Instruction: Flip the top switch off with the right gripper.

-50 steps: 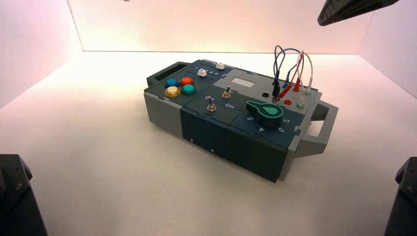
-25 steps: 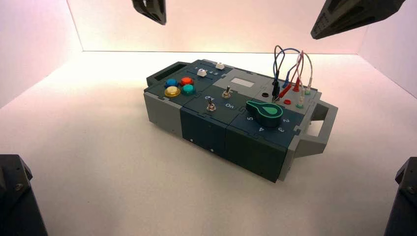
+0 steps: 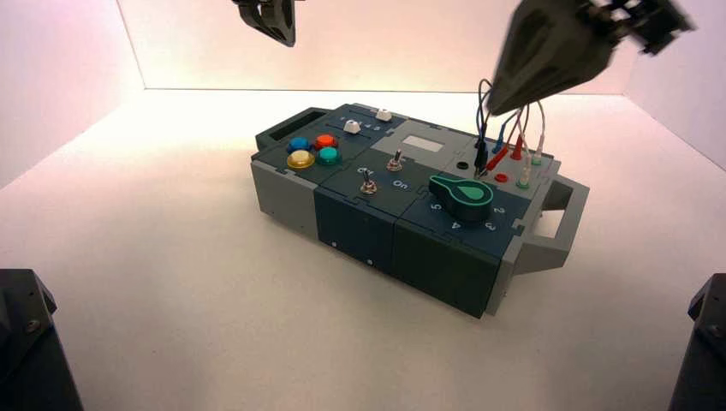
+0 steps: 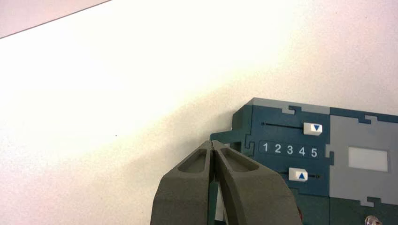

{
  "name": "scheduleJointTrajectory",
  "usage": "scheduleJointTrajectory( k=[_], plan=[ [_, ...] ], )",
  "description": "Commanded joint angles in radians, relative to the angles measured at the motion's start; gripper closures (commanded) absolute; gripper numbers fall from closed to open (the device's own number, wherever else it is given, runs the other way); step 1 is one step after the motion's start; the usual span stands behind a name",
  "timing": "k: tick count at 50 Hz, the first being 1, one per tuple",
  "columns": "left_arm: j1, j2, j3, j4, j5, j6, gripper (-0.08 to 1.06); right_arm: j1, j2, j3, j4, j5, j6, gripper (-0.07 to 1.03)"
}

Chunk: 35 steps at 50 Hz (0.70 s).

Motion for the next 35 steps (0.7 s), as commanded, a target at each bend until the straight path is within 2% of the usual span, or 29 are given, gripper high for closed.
scheduleJointTrajectory(
  k=[1, 6, 16, 22, 29, 35],
  plan=[
    [-0.005, -0.04, 0.002, 0.002, -0.005, 0.006, 1.01, 0.046, 0.058, -0.055, 0.005, -0.02, -0.005, 0.99],
    [-0.005, -0.043, 0.02, 0.002, -0.005, 0.006, 1.01, 0.055, 0.118, -0.084, -0.014, -0.029, -0.006, 0.99],
    [-0.02, -0.069, 0.074, 0.003, -0.003, 0.008, 1.01, 0.052, 0.172, -0.087, -0.04, -0.064, -0.006, 0.99],
    [-0.043, -0.089, 0.104, 0.003, -0.008, 0.02, 1.01, 0.046, 0.198, -0.094, -0.06, -0.083, -0.005, 0.99],
    [-0.072, -0.098, 0.12, 0.003, -0.009, 0.023, 1.01, 0.035, 0.216, -0.1, -0.084, -0.094, -0.002, 0.99],
    [-0.091, -0.089, 0.121, 0.003, -0.011, 0.029, 1.01, 0.026, 0.21, -0.092, -0.087, -0.103, 0.0, 0.99]
  ],
)
